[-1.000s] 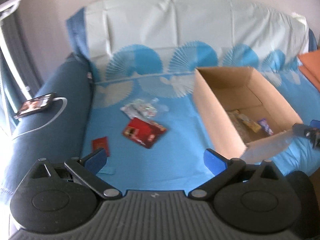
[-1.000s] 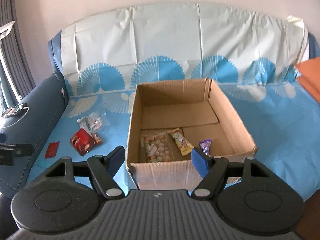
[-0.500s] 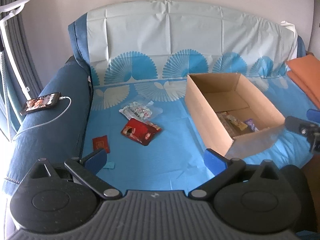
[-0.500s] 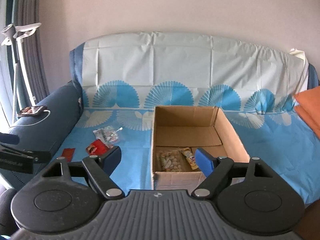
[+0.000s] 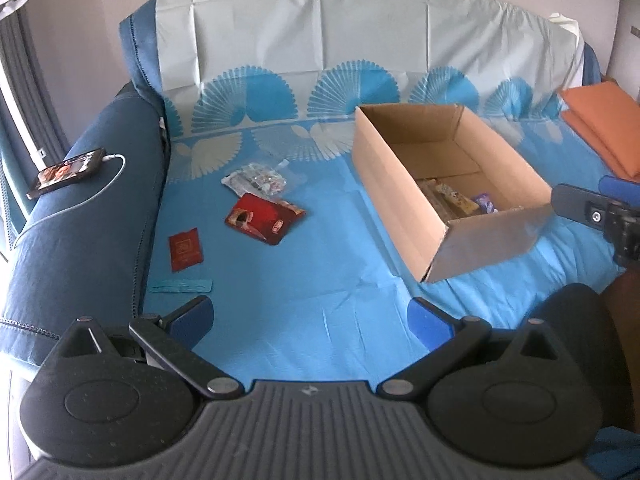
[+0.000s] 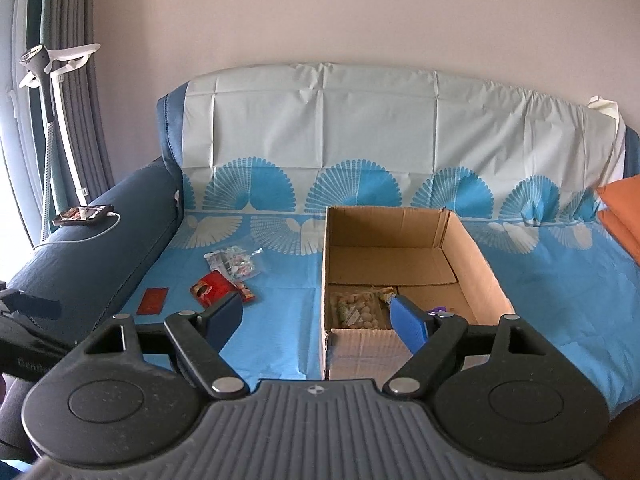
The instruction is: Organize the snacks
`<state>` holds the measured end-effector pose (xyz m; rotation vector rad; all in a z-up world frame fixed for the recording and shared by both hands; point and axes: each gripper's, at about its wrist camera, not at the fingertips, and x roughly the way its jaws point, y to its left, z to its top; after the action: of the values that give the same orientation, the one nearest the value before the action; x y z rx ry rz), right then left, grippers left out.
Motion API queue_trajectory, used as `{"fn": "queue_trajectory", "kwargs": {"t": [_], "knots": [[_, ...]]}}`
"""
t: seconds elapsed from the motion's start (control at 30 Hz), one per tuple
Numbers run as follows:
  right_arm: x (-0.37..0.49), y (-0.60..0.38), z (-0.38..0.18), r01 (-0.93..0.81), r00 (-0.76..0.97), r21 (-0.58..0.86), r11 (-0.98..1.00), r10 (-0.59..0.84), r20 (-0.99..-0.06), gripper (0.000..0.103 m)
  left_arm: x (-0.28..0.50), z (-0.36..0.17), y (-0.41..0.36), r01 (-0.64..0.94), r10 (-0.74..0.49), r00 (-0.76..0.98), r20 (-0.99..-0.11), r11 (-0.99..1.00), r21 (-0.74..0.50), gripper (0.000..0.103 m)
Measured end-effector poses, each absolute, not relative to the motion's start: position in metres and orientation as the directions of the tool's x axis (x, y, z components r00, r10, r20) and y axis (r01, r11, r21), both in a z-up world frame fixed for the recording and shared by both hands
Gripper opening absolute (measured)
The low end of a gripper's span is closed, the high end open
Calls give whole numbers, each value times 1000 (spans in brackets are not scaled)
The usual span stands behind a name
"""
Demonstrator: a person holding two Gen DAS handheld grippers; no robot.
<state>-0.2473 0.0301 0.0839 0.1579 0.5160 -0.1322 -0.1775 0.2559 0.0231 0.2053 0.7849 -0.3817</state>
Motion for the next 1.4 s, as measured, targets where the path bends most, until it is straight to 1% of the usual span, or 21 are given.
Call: {"fn": "queue_trajectory", "kwargs": {"t": [0.27,0.57,0.73,0.87,0.93,1.1,1.23,1.3,1.4], "knots": [[-244,26,77,166,852,129,978,-77,-517,83,-170,19,251,399,-249,633,-733,916,33,103],[-234,25,77,176,853,131,976,-85,-514,83,-165,17,254,390,-237,632,-738,920,38,103],[-228,28,75,118,849,141,983,-26,-528,83,-177,19,265,347,-183,649,-738,935,73,103],[-223,31,74,60,864,144,988,21,-504,83,-186,22,278,279,-144,660,-737,958,63,103],[-225,30,74,60,869,152,987,23,-495,83,-188,25,280,276,-138,664,-735,959,70,103],[-235,19,81,150,887,190,970,-48,-458,83,-188,33,271,357,-163,670,-725,926,122,103],[-236,15,79,212,878,207,955,-93,-469,83,-193,28,265,420,-201,668,-716,897,140,103],[-234,18,77,223,868,180,958,-111,-483,83,-189,22,266,419,-209,664,-718,899,126,103],[-233,20,74,238,849,150,960,-131,-512,83,-171,14,269,395,-232,630,-741,917,49,103]]}}
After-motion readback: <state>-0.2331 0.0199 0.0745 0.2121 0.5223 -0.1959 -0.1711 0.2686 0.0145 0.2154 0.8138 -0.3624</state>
